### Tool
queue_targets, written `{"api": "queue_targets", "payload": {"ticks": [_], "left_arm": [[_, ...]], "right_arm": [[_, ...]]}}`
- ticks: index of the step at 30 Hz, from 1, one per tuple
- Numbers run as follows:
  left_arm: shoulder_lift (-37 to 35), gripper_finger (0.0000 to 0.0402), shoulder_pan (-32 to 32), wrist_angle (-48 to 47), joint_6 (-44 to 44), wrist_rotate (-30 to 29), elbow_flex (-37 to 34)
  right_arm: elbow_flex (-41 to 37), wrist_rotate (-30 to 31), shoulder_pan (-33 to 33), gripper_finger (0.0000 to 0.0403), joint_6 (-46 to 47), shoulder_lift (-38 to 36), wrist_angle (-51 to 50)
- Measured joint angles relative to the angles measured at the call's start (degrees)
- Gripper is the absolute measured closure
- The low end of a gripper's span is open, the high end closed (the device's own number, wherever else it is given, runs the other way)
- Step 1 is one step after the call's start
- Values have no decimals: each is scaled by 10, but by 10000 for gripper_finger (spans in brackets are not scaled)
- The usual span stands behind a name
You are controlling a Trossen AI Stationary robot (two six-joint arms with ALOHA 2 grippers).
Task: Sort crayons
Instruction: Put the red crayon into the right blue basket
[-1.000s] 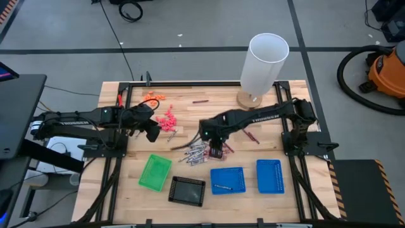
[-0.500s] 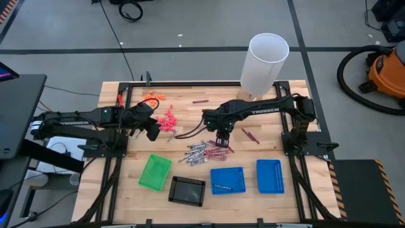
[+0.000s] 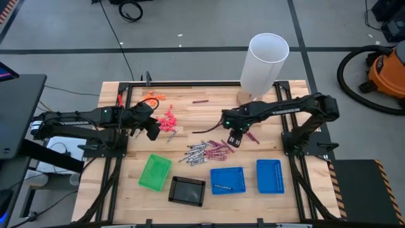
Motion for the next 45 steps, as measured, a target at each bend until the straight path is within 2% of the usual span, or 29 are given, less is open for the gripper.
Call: {"api": "queue_targets", "payload": {"ticks": [8, 18, 21, 26, 33, 45], "left_arm": [[0, 246, 0, 0, -9, 0, 0], [0, 246, 0, 0, -11, 0, 0], [0, 246, 0, 0, -9, 0, 0], [0, 246, 0, 0, -5, 0, 0], [0, 246, 0, 0, -5, 0, 0], [0, 246, 0, 0, -10, 0, 0]], "right_arm": [[-65, 43, -12, 271, 83, -68, 3], [-151, 55, -42, 228, 110, -139, 35], [-188, 41, -47, 229, 116, -139, 65], [-227, 58, -51, 244, 140, -139, 99], [-241, 59, -66, 254, 87, -107, 178], [-244, 26, -93, 254, 41, -29, 221]]}}
